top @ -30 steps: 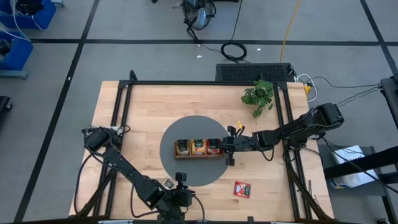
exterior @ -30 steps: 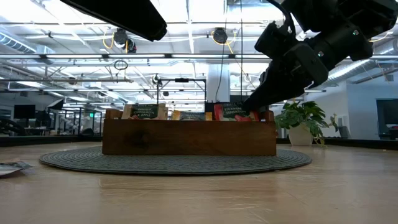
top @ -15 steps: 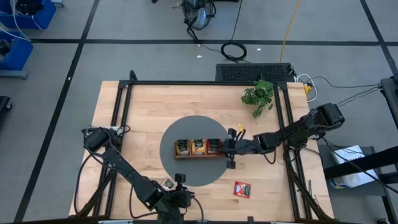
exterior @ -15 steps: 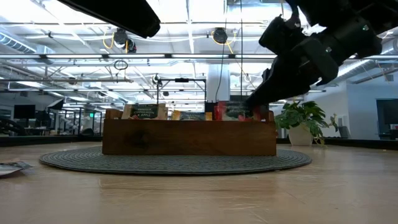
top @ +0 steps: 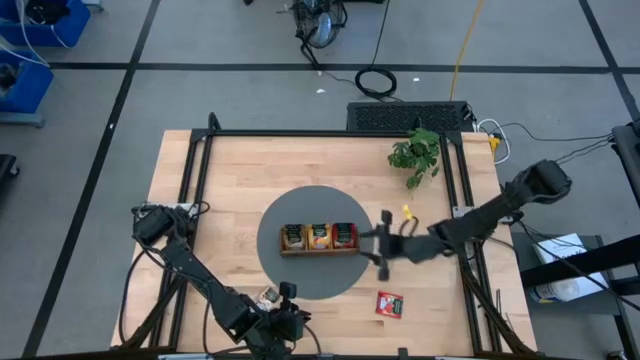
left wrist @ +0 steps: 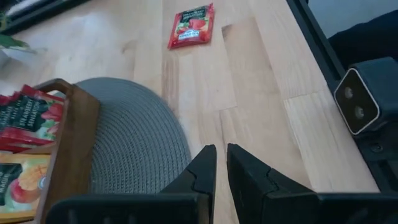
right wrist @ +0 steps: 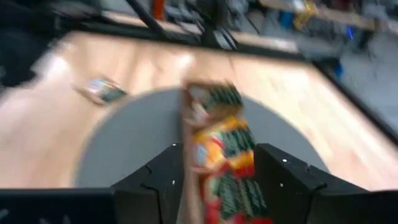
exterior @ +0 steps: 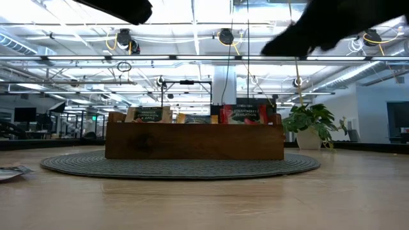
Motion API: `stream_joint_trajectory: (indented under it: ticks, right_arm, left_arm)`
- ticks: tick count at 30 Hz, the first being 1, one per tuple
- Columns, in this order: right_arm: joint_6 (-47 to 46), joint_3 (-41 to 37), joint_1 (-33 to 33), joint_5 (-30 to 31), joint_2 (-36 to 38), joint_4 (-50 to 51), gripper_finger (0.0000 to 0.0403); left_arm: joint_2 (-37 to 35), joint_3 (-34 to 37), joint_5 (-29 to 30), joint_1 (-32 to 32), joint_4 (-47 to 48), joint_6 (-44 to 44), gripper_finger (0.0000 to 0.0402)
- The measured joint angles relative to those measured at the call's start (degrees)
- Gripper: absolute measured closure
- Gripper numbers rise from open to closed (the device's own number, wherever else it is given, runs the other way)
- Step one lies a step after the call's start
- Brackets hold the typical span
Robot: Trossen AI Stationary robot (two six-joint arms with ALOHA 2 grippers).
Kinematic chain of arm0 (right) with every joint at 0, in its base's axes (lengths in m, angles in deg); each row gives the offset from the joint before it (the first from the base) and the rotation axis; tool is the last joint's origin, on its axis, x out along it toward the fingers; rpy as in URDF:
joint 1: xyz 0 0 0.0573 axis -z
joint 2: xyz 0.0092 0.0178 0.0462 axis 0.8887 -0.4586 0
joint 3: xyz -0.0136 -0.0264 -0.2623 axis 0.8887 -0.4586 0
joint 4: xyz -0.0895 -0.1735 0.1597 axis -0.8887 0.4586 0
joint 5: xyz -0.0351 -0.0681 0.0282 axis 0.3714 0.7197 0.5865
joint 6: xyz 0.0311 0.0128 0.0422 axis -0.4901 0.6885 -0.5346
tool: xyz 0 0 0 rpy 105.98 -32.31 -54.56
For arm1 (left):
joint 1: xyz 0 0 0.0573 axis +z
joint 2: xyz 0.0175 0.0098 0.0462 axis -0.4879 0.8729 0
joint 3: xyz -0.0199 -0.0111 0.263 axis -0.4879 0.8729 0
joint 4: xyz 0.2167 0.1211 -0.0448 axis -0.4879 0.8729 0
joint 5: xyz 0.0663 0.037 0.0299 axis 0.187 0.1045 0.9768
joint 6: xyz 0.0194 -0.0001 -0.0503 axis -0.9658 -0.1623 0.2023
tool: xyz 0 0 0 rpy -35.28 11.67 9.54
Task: Pick & Place Tea
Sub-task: Put the brown tea bag into the left section of the wooden organizer
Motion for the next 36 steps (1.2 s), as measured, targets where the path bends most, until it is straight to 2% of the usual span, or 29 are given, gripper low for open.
stream_joint_trajectory:
  ticks: [4,7,9,12,14,16,20,25,30,34,36]
  right_arm:
    - [3.73,0.00,-8.22,4.05,4.28,-0.31,0.0247]
    - [3.18,0.04,-14.29,7.05,4.43,-0.42,0.0266]
    - [1.73,0.04,-17.06,7.28,3.07,-0.65,0.0278]
    - [-0.47,0.02,-18.95,3.98,-1.35,-2.08,0.0296]
    - [-0.57,0.02,-19.03,1.07,-5.55,-5.80,0.0311]
    - [2.06,0.02,-19.02,0.82,-10.26,-11.99,0.0333]
    - [9.38,0.00,-17.40,1.62,-18.99,-25.97,0.0393]
    - [11.47,0.00,-13.33,-5.25,-25.10,-36.23,0.0391]
    - [11.34,0.00,-10.75,-9.42,-26.14,-37.94,0.0401]
    - [7.68,0.00,-8.48,-19.69,-26.14,-38.20,0.0399]
    - [6.20,0.00,-7.61,-24.09,-26.14,-38.00,0.0400]
  left_arm:
    - [0.00,0.00,1.62,-0.64,0.04,-1.93,0.0355]
    - [0.00,0.00,2.53,-0.88,0.36,-2.82,0.0355]
    - [-0.02,0.00,2.62,-1.01,0.90,-2.43,0.0355]
    - [-0.82,0.00,0.80,-1.48,4.36,2.93,0.0355]
    - [-1.69,-0.01,-3.66,-1.71,8.71,11.61,0.0355]
    - [-2.08,-0.01,-6.91,-2.25,14.88,21.39,0.0355]
    - [-1.95,0.00,-6.76,-4.50,27.07,39.30,0.0355]
    - [-1.60,0.04,-7.08,-6.85,34.66,57.62,0.0355]
    - [0.35,0.04,-12.64,-7.81,35.94,63.26,0.0355]
    - [3.35,-0.02,-19.13,-7.62,36.41,64.59,0.0355]
    - [4.43,0.00,-19.58,-7.25,36.59,64.35,0.0355]
